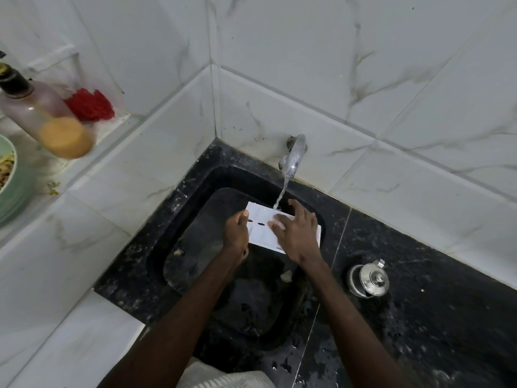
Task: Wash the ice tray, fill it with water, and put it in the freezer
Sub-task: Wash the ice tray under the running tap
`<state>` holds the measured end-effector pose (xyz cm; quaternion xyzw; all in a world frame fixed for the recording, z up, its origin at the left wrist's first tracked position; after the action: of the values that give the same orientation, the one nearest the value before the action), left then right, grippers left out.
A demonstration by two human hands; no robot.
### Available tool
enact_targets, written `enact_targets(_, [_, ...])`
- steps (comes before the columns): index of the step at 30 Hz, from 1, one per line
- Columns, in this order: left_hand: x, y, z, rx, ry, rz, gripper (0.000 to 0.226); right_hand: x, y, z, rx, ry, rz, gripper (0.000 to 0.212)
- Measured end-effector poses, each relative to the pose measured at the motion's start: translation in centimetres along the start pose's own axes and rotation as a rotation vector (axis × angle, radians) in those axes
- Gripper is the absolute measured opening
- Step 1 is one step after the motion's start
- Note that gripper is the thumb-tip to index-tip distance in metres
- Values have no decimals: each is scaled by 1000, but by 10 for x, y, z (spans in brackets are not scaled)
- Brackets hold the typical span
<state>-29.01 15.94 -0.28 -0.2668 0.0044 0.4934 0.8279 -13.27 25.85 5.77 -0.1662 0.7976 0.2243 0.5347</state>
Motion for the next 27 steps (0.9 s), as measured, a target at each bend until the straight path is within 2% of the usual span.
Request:
enact_targets(2, [-5, 1, 6, 23, 9, 22, 35, 8, -5, -10, -50, 5, -68, 68])
enact_targets(5, [-18, 13, 11, 53, 29, 52, 33, 2, -9, -14, -131, 6, -68, 56])
enact_targets(8, [-19, 9, 16, 61, 12, 53, 34, -7, 0, -8, -66, -17, -28, 50])
enact_targets(12, [-13, 6, 17, 35, 5, 27, 35, 0, 5, -21, -37, -26, -55, 65])
enact_targets(15, [-26, 14, 19, 41, 12, 40, 35, 2, -5, -26, -92, 31, -123, 64])
enact_targets(21, [-39, 23, 9, 13, 50, 54, 38, -12, -4, 5, 18, 69, 57, 55])
enact_targets(24, [-36, 24, 2, -50, 58, 31, 39, -4, -5, 7, 30, 45, -35, 54])
enact_targets(27, [-30, 17, -8, -123, 57, -47, 23, 7, -9, 3, 40, 15, -138, 60])
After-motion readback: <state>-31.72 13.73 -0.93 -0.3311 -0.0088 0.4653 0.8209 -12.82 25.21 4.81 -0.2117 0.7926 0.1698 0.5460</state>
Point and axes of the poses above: each hand's wrist, its own y-axis towards the middle knuckle, its own x-axis out of the palm, z = x × y, the point moved 9 cm from there along y, towards the middle knuckle, and after that the axes turned 15 degrees about z, right-handed, at the moved point
